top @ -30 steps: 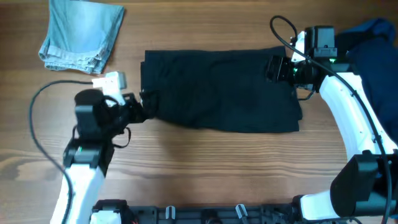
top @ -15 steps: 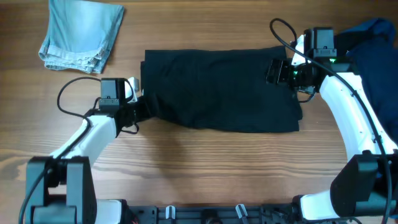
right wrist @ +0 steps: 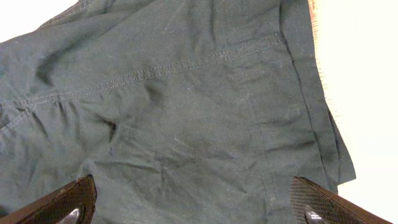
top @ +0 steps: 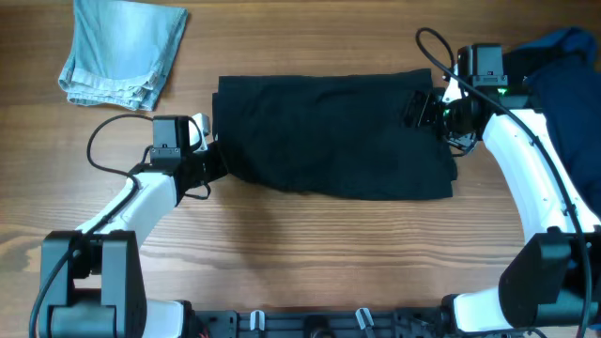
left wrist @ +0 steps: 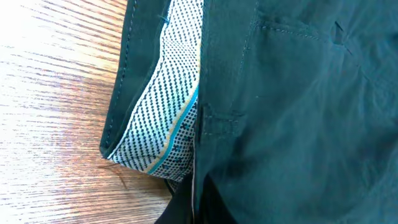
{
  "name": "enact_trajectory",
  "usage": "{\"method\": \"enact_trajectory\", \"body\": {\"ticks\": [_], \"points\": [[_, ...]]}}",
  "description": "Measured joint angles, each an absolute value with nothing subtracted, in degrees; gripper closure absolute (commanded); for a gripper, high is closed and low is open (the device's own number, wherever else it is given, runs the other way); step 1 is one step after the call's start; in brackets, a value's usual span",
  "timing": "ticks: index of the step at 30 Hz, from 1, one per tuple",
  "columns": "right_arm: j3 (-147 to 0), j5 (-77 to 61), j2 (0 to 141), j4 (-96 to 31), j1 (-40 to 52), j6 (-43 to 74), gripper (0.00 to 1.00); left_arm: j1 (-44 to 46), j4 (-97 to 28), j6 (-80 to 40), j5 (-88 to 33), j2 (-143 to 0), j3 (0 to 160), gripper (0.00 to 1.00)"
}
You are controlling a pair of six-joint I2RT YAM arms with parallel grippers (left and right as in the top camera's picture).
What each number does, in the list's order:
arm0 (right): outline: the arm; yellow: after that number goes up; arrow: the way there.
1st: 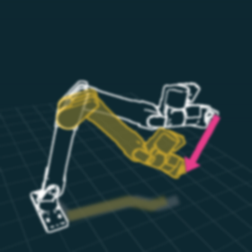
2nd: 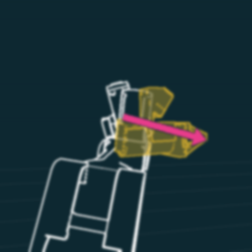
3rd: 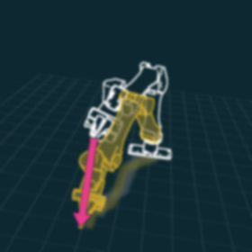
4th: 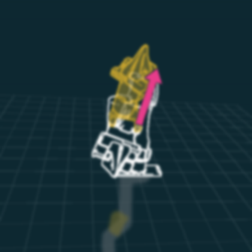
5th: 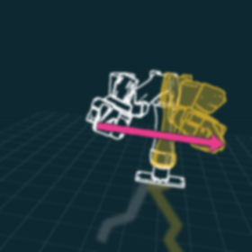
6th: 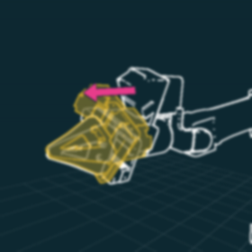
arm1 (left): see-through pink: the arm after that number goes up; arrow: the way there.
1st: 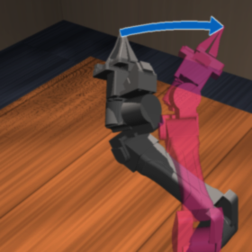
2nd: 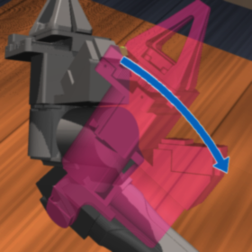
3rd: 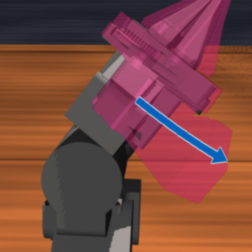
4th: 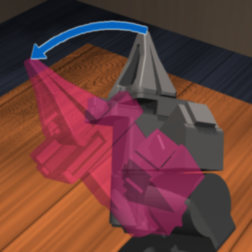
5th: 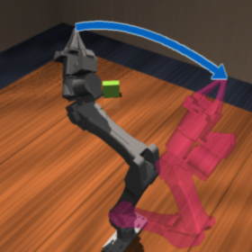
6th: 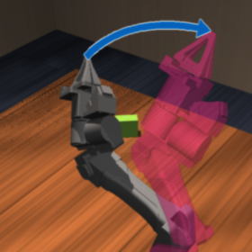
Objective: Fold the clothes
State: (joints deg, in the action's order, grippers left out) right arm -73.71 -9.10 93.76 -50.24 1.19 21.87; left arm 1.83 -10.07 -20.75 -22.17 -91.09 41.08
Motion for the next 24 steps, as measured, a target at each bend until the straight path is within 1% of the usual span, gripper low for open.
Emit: {"method": "enact_trajectory", "body": {"ticks": [5,9,10,11,12,13,14,20,24], "points": [[-72.75,-9.10,93.76,-46.68,1.19,22.26,0.00,0.71,-11.68,-23.29,-22.17,-91.09,41.12,0.96],[-72.53,-8.45,93.76,-39.59,1.19,22.28,0.00,-1.17,-15.51,-23.90,-20.40,-90.85,41.50,0.96],[-72.51,-7.42,93.84,-37.82,1.19,22.28,0.00,-1.34,-16.62,-23.92,-19.44,-90.30,41.60,0.80],[-72.51,-6.61,93.95,-36.47,1.19,22.28,0.01,-1.50,-17.37,-23.92,-18.65,-89.62,41.65,0.68],[-72.51,-5.87,94.19,-35.64,1.19,22.28,0.00,-1.61,-17.58,-23.75,-17.96,-89.03,41.67,0.58],[-72.51,-5.32,94.70,-34.57,1.19,22.28,0.00,-1.65,-17.80,-23.81,-17.28,-88.55,41.76,0.37],[-72.51,-4.82,95.59,-33.30,1.19,22.28,0.00,-1.69,-17.89,-23.99,-16.82,-88.23,41.82,0.00],[-72.51,-4.45,103.96,-25.76,0.38,22.28,0.01,-1.69,-18.68,-24.38,-15.64,-88.05,42.09,0.00],[-72.51,-4.95,106.89,-21.91,-0.86,22.24,0.09,-1.69,-18.72,-24.36,-15.44,-88.05,42.09,0.00]]}}
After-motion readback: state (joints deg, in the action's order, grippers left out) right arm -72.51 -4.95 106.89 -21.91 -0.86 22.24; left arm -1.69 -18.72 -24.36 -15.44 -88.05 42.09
